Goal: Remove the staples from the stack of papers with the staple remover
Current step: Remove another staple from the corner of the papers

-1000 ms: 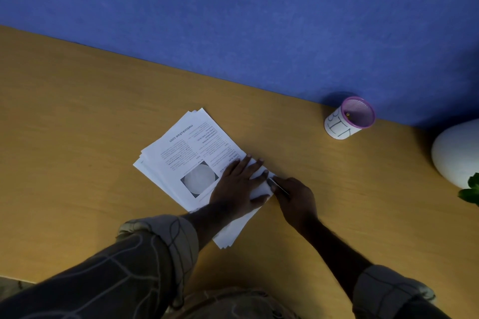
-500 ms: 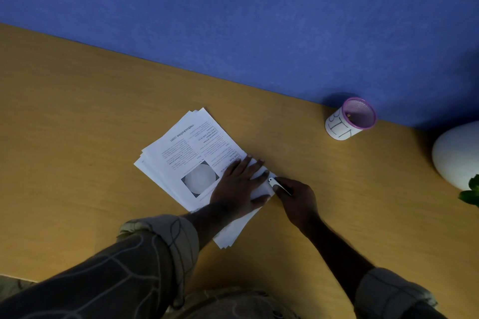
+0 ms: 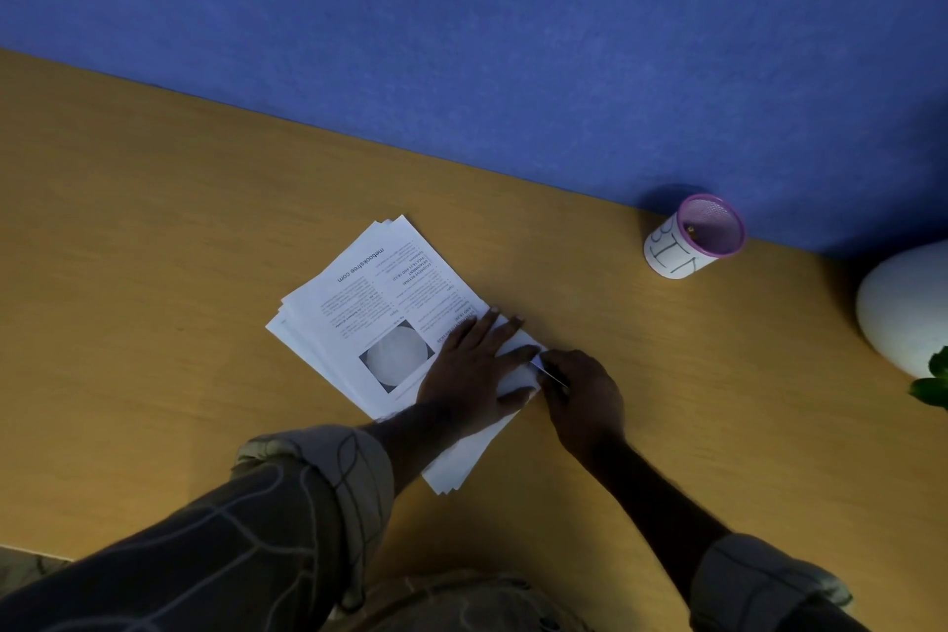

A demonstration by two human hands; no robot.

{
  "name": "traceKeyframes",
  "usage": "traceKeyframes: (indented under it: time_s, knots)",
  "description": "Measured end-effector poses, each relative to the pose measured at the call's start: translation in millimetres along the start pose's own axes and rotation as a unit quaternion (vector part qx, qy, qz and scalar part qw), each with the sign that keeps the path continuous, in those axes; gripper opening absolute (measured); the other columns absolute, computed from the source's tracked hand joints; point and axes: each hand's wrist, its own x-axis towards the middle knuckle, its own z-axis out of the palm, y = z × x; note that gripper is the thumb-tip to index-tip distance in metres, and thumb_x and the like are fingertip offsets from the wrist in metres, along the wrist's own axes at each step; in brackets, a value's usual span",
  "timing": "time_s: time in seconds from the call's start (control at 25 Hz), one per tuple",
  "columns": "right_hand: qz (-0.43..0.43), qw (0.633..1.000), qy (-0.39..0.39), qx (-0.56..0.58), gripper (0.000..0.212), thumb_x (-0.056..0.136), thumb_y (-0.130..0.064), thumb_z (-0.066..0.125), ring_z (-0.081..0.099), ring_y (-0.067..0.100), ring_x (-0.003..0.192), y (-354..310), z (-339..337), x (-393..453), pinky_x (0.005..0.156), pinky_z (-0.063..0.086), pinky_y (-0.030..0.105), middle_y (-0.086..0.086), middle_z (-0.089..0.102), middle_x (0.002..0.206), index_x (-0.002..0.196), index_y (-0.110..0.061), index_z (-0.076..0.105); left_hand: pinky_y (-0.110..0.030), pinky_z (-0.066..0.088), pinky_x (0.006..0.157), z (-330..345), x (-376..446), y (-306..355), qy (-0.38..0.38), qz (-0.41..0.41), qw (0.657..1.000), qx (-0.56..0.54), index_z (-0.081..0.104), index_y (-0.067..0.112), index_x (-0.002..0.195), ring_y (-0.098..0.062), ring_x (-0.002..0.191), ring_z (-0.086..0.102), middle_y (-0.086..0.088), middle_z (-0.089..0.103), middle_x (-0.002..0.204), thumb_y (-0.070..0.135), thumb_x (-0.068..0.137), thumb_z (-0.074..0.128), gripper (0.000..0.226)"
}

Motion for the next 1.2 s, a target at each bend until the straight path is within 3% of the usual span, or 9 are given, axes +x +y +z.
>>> traceKeyframes:
  time_s: [0.16,0.44,0.76,1.2]
  knots:
    - [-0.039,0.998,-0.011,-0.056,0.028,0.089,-0.014,0.063,0.061,0.020,0.098,3.8,-0.1,1.0,0.081,0.051,0.041,0.002,0.069,0.107,0.116,-0.019,0.067,-0.048,0.022,0.121,-0.3,0.5,0.0,0.005,0.003,1.000,-0.013,0.050,0.039,0.136,-0.027,0.150,0.024,0.000,0.035,0.159,0.064,0.090,0.044,0.053]
    - [-0.124,0.985,0.018,-0.123,0.034,0.083,-0.008,0.069,0.062,0.023,0.092,8.1,-0.8,-1.2,0.074,0.045,0.037,0.003,0.070,0.102,0.115,-0.019,0.065,-0.050,0.022,0.121,-3.2,0.5,0.8,-0.006,-0.001,1.000,-0.019,0.047,0.040,0.141,-0.026,0.150,0.022,0.001,0.034,0.160,0.065,0.090,0.045,0.056]
    - [-0.183,0.966,0.029,-0.182,0.041,0.072,-0.009,0.080,0.065,0.026,0.089,13.8,0.5,-5.4,0.074,0.052,0.038,0.007,0.070,0.102,0.110,-0.011,0.068,-0.050,0.024,0.121,-1.4,0.8,0.1,0.002,-0.002,0.999,-0.034,0.048,0.041,0.139,-0.025,0.150,0.023,0.002,0.035,0.160,0.063,0.089,0.051,0.055]
    - [-0.283,0.935,0.047,-0.209,0.037,0.074,-0.010,0.078,0.065,0.025,0.087,22.2,7.9,-7.4,0.070,0.051,0.037,0.008,0.069,0.103,0.110,-0.009,0.068,-0.047,0.020,0.122,-1.9,1.5,0.1,-0.006,-0.003,0.999,-0.035,0.050,0.037,0.140,-0.027,0.151,0.021,0.000,0.035,0.160,0.063,0.090,0.044,0.057]
